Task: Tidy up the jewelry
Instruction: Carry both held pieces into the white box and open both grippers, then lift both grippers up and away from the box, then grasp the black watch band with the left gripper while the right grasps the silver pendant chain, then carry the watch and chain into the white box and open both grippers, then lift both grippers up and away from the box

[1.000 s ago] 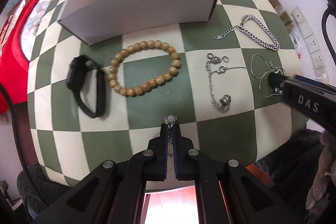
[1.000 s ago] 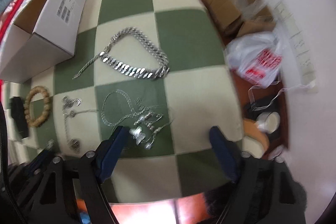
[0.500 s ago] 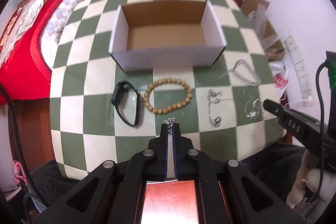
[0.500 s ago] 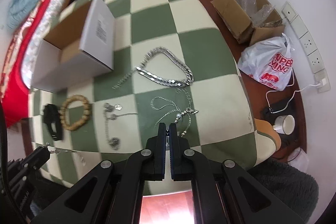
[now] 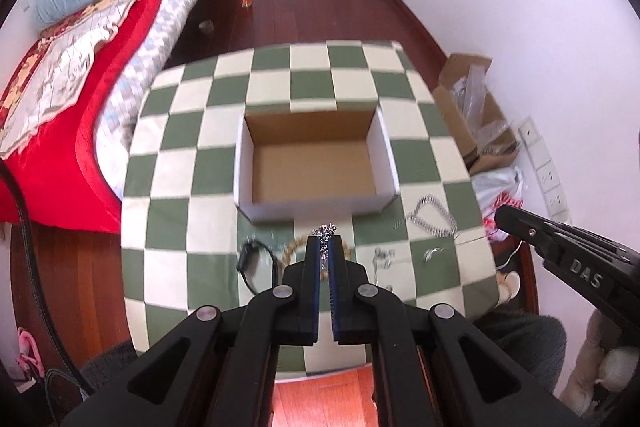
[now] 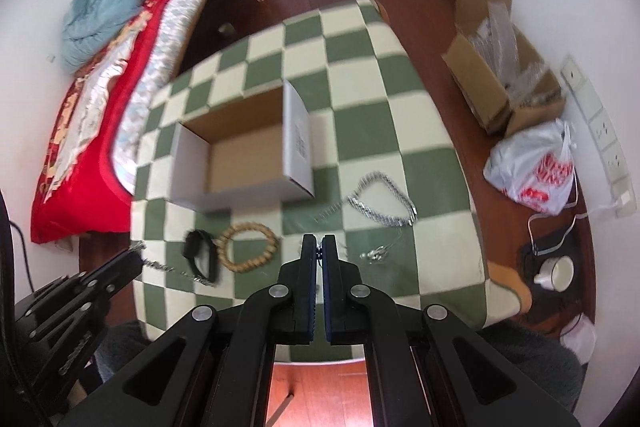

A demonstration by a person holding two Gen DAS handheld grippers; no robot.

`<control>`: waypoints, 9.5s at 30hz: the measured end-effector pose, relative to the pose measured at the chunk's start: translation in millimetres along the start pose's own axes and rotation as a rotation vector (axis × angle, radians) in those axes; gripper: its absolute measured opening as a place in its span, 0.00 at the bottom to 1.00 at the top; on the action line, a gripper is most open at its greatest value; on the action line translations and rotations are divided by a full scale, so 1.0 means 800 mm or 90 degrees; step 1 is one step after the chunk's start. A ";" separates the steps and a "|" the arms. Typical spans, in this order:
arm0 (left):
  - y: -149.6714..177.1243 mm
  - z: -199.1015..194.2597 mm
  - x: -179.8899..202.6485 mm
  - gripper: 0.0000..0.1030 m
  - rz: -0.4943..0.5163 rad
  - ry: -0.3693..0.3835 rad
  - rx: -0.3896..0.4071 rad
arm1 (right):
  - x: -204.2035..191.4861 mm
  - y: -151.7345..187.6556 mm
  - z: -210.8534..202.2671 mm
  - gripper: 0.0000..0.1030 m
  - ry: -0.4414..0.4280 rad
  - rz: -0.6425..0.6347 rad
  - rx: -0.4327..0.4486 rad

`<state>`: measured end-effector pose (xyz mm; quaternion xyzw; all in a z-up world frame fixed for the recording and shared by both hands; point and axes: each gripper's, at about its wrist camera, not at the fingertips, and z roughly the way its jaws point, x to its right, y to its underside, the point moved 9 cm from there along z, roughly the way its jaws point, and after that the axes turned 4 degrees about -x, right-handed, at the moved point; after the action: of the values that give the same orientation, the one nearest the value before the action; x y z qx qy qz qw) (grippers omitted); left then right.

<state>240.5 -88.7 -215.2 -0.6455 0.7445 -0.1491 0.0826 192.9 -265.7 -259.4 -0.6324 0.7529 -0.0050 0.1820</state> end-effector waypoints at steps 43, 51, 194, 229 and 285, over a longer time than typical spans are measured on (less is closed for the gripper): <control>-0.139 0.185 -0.101 0.02 -0.145 0.036 -0.222 | -0.105 -0.175 0.151 0.03 0.072 -0.091 -0.120; -0.141 0.181 -0.116 0.06 -0.143 -0.005 -0.225 | -0.096 -0.175 0.174 0.03 0.094 -0.108 -0.152; 0.088 0.137 -0.119 0.06 -0.095 -0.095 -0.102 | -0.017 0.081 0.145 0.12 0.034 -0.006 -0.091; -0.077 0.028 -0.088 0.06 -0.069 0.054 -0.070 | -0.144 -0.100 -0.105 0.12 -0.055 -0.105 0.133; -0.041 0.081 -0.133 1.00 -0.073 -0.161 0.030 | -0.061 -0.058 0.101 1.00 0.198 -0.111 -0.034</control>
<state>307.7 4.4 -272.9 -0.6987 0.6862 -0.0886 0.1820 266.0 -210.1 -310.8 -0.6917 0.7140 -0.0988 0.0454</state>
